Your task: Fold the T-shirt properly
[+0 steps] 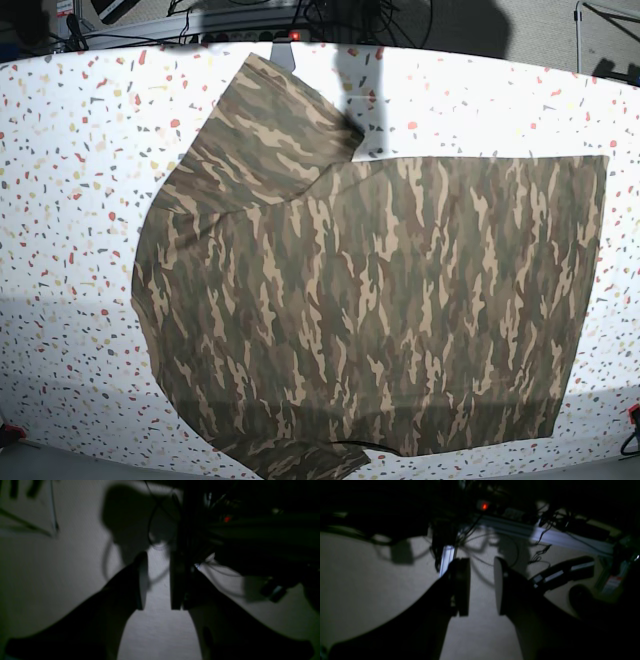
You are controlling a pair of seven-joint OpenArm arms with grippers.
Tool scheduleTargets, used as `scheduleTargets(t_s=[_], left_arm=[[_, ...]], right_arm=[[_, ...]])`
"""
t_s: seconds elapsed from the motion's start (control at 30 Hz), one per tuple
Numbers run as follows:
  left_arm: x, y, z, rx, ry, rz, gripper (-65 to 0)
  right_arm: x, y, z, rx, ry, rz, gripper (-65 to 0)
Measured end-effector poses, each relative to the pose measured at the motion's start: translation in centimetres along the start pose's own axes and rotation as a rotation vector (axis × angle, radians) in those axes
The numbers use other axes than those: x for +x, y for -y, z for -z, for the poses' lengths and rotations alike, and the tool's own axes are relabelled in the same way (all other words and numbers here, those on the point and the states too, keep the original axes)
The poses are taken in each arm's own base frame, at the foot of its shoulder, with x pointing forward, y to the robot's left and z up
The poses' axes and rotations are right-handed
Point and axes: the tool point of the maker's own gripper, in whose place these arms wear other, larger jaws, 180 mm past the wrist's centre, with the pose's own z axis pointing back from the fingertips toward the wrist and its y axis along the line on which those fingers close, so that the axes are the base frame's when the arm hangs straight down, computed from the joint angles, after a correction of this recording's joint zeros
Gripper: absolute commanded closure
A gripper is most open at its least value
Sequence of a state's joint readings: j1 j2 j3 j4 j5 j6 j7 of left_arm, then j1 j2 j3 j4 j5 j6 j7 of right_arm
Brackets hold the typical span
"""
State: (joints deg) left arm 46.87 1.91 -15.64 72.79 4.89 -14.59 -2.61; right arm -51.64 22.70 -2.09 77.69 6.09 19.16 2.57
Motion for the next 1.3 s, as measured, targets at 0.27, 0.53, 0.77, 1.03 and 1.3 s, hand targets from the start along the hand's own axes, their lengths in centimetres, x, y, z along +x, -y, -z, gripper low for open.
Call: scheduleTargets(t_s=[0.27, 0.53, 0.77, 1.03, 1.3], left_arm=[[5.3, -0.5, -4.9, 0.022, 0.101, 0.215, -15.5], [11.4, -2.4, -7.4, 0.059, 0.188, 0.575, -15.9], [16.2, -3.4, -8.8, 0.098, 0.259, 0.842, -22.1], [20.3, -4.0, -10.0, 0.122, 0.328, 1.145, -22.2], [24.4, -3.6, -9.4, 0.075, 0.407, 1.295, -22.2]], right_arm=[[3.9, -1.9, -5.0, 0.09, 0.055, -0.155, -17.1], [7.4, -2.1, -8.1, 0.112, 0.075, -0.483, -17.1], [11.9, -1.3, -9.5, 0.056, 0.137, -0.67, -17.1], [17.9, 1.2, -11.7, -0.081, 0.244, -0.767, -17.1], [20.7, 3.2, -12.8, -0.139, 0.279, -0.868, -17.1]])
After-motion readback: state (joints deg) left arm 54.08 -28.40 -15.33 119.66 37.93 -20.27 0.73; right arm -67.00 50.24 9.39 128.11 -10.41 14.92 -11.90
